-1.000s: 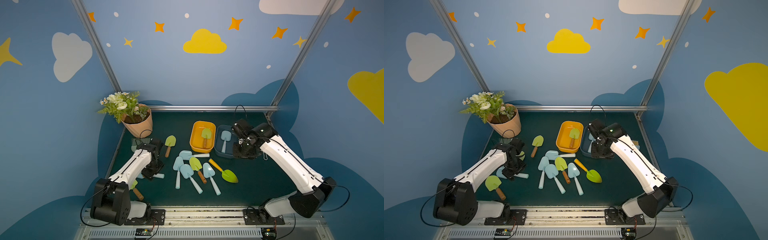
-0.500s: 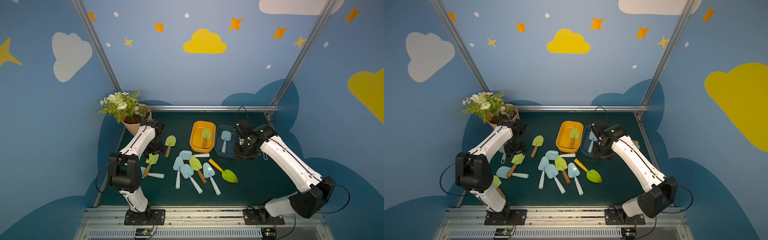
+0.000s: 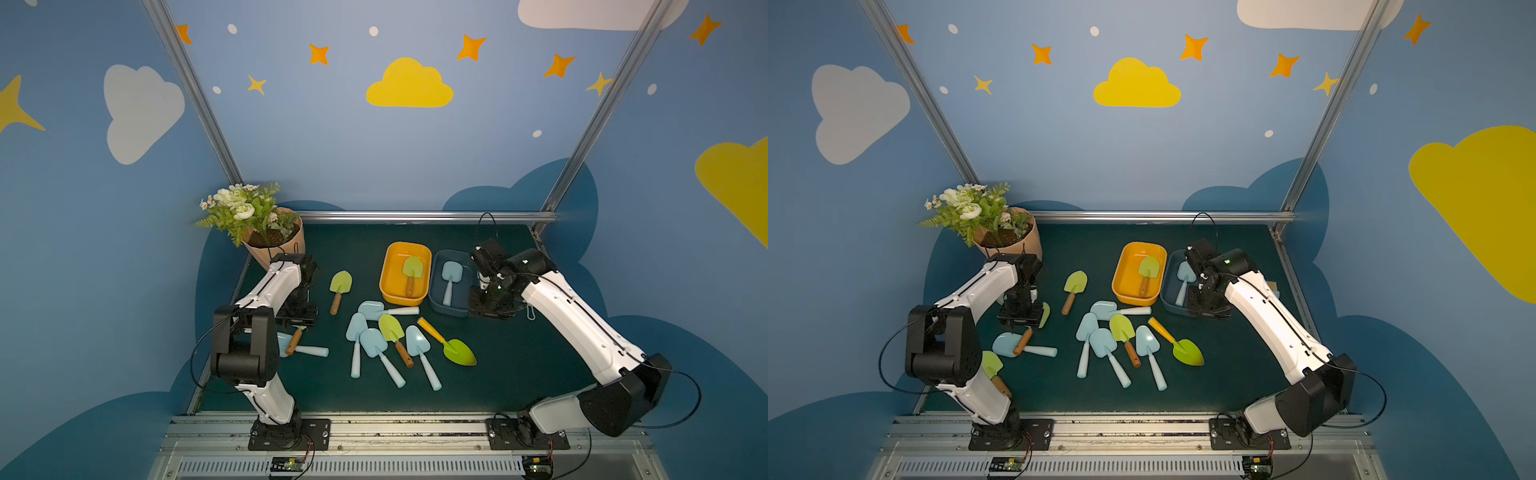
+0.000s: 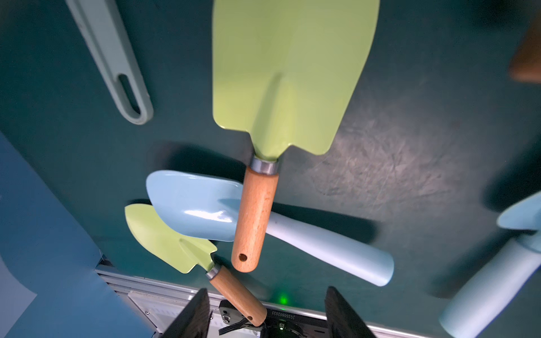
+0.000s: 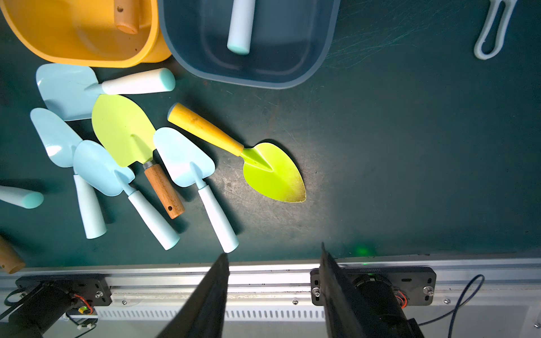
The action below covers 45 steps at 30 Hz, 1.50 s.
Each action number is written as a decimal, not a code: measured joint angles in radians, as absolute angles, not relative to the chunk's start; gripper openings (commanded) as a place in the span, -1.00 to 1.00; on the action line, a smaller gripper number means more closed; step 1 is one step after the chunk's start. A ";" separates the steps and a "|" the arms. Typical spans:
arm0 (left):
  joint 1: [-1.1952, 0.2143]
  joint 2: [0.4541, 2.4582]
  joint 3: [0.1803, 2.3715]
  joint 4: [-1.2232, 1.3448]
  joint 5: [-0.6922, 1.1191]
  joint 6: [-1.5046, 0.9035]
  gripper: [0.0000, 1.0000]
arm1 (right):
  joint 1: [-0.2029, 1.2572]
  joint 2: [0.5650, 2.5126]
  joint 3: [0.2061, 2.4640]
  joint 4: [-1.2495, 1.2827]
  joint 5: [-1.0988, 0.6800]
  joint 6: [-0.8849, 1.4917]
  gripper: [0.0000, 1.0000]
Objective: Sort the small shovels by color and place them into the storage box
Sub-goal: Pick up the shovel from the center of the board.
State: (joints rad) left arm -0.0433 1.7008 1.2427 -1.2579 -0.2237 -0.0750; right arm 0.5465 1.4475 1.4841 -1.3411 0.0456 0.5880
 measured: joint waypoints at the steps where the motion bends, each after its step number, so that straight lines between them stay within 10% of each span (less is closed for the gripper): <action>1: -0.041 1.695 1.227 -1.250 -0.216 -0.060 0.05 | 0.546 1.451 1.484 -1.341 0.041 0.586 0.03; 45: 0.026 1.819 1.180 -1.141 -0.225 0.013 -0.15 | 0.546 1.485 1.468 -1.327 0.032 0.567 0.03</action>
State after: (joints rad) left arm 0.0261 1.8191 1.1797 -1.1408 -0.2249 0.0128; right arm 0.5457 1.4849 1.4677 -1.3270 0.0319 0.5667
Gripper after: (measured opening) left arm 0.430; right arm 0.515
